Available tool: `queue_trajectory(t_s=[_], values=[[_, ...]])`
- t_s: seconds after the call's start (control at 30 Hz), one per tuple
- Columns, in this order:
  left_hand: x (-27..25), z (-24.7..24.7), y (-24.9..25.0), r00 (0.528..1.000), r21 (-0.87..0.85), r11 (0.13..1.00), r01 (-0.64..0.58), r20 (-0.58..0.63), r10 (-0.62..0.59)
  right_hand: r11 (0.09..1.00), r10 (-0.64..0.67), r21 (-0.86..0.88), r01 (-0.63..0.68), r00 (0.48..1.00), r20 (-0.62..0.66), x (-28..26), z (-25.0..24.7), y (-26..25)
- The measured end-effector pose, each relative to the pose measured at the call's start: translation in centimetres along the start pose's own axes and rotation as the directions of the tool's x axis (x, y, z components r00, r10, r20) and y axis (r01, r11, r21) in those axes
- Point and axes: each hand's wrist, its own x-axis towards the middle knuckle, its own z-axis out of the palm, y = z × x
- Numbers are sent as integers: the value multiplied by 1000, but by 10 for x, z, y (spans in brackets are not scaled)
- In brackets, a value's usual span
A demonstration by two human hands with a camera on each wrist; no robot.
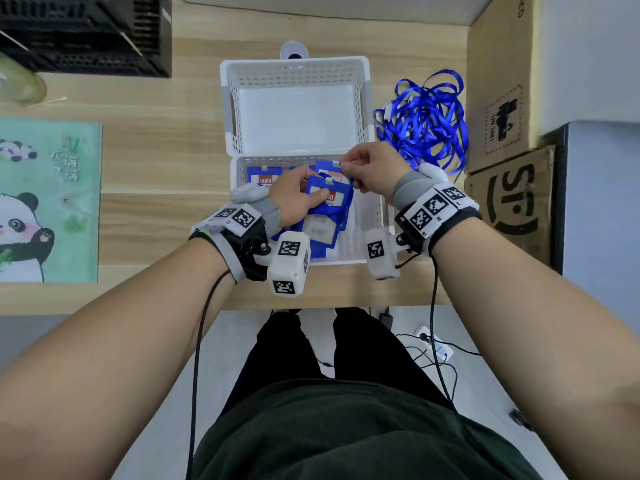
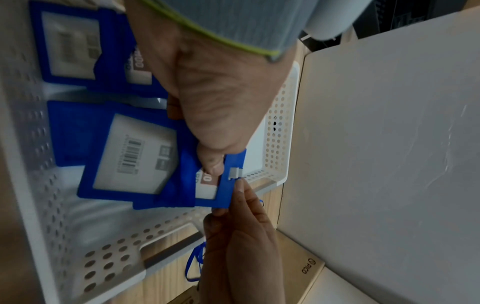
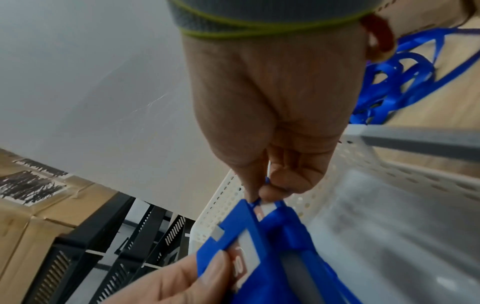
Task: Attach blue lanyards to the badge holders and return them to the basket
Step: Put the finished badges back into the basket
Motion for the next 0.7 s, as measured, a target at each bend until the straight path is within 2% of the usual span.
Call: queue_trajectory(t_s=[0.2, 0.33, 0.6, 0.7], values=[[5, 4, -10, 998, 21, 998, 54, -18, -54, 943, -87, -331, 27, 982, -167, 10, -14, 12], [4, -1, -17, 992, 52, 993, 102, 65, -105, 873, -59, -485, -38, 981, -183, 20, -5, 14], [2, 17, -12, 986, 45, 990, 134, 96, -138, 763, 57, -624, -167, 980, -192, 22, -4, 12], [2, 24, -8, 984, 1, 989, 146, 106, -145, 811, 1, -565, -153, 966, -260, 15, -9, 15]])
